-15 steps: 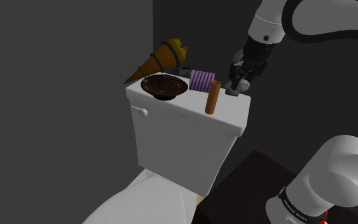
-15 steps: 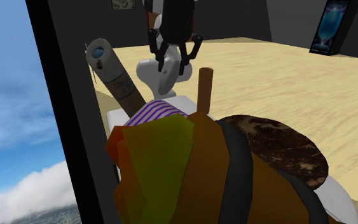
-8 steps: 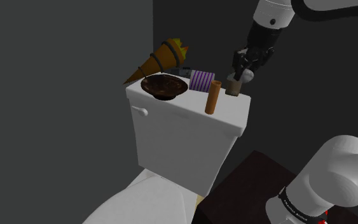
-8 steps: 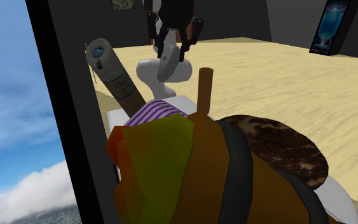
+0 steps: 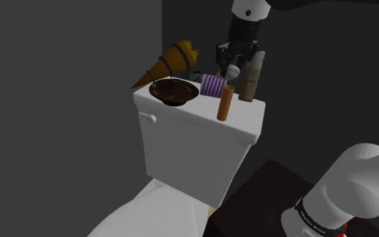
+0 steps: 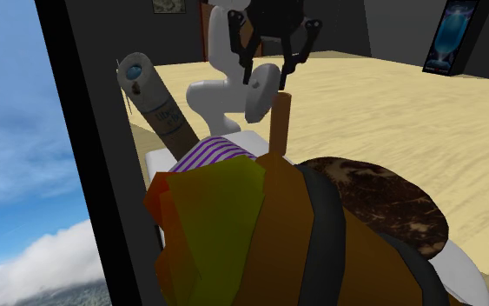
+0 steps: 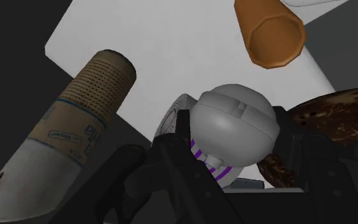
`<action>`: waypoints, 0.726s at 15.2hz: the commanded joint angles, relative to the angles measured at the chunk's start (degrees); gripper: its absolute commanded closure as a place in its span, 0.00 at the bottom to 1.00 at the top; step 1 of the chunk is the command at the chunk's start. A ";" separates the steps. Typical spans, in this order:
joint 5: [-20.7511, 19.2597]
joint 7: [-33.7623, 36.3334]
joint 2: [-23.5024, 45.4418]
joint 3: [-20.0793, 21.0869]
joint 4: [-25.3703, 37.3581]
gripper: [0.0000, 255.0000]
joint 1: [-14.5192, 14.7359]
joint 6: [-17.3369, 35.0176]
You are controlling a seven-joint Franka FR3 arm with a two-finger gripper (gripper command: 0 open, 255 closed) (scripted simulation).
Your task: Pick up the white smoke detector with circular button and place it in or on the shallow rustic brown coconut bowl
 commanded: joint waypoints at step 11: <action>-7.86 12.42 28.27 10.37 27.89 1.00 0.53 -2.66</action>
